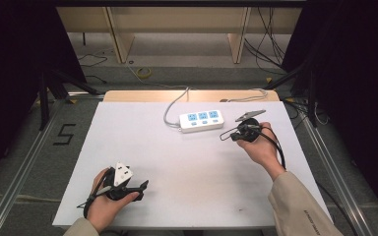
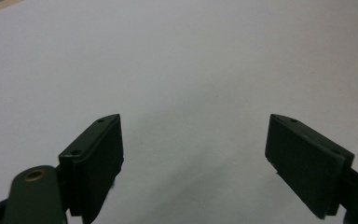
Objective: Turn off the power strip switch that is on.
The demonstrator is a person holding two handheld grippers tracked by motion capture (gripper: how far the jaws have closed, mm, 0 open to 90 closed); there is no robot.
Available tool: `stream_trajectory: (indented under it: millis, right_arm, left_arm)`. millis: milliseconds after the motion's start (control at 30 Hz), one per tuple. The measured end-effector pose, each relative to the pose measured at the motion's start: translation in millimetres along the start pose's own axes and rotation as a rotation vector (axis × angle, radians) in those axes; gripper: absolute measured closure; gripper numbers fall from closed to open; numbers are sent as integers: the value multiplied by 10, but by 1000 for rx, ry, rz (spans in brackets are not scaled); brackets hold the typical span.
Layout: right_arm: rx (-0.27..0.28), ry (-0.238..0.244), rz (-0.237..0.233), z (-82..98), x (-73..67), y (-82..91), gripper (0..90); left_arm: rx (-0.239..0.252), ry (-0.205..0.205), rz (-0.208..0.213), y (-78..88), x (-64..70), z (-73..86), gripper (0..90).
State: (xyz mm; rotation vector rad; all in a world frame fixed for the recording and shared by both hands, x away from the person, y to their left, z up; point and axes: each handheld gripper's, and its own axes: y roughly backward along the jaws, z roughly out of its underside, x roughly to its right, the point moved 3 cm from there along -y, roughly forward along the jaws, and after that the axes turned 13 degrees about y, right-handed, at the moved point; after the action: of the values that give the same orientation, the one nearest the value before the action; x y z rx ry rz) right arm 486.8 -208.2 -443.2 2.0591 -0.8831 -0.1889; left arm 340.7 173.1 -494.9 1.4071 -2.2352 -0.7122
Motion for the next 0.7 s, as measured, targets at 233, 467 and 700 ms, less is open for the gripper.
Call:
stream_trajectory:
  millis: [233, 467, 700]
  right_arm:
    - [-2, 1, 5, -66, 34, -5, 900]
    - [-5, -3, 8, -98, 69, -21, 900]
    - [-7, -1, 10, -144, 89, -26, 900]
  left_arm:
    - [0, -1, 1, -2, 1, -1, 187]
    - [1, 0, 1, -3, 4, -2, 188]
    - [1, -2, 0, -4, 3, -3, 189]
